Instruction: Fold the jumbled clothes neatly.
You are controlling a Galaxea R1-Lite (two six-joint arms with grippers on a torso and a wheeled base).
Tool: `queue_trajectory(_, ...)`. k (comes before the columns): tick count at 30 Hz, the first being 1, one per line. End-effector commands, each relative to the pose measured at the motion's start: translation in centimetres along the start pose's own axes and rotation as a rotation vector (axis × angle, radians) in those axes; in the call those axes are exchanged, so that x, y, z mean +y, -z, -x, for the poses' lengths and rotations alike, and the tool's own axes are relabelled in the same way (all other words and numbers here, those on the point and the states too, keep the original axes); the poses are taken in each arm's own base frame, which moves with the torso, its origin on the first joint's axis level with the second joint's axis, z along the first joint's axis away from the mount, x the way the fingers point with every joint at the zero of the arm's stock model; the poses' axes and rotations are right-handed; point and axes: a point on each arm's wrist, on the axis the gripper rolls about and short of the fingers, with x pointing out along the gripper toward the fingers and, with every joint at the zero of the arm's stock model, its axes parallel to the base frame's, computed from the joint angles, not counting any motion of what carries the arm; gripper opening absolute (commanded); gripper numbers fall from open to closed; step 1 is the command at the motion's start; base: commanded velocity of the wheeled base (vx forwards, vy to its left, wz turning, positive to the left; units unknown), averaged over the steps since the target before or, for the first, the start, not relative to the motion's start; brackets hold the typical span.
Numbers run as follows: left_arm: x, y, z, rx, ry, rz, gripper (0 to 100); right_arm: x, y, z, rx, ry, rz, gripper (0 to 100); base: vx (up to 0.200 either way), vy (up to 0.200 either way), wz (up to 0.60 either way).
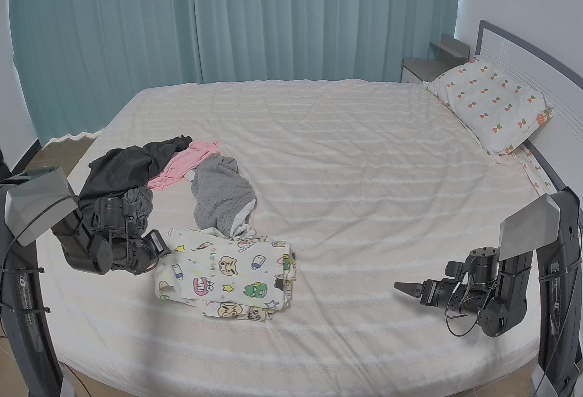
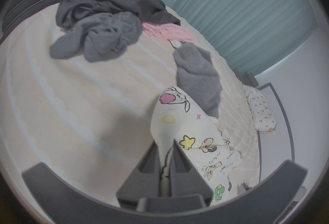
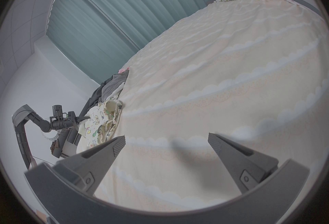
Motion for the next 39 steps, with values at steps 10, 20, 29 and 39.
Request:
queue_trajectory(10,1.2,0.2,-0.7,0.012,-0.024,0.009,100,0.1,0.0,0.0,-0.007,-0.003,0.006,100,0.0,0.0,0.0)
queue_trajectory(20,0.7,-1.1,1.9,-0.044,-0.008,0.043,100,1.3,-1.5,1.0,-0.06,-0.023,0.026,100,0.0,0.0,0.0)
queue_trajectory(29,-4.2,-3.6,10.8,-0.273,0.16,-0.003,100,5.9,-3.9,7.8,-0.193,-0.041,0.033,100,0.0,0.0,0.0)
queue_trajectory(39,-9.7,1.5,22.2,-0.407,0.413,-0.163,100,11.5,-4.6,18.8,-0.528,-0.05,0.12,100,0.0,0.0,0.0)
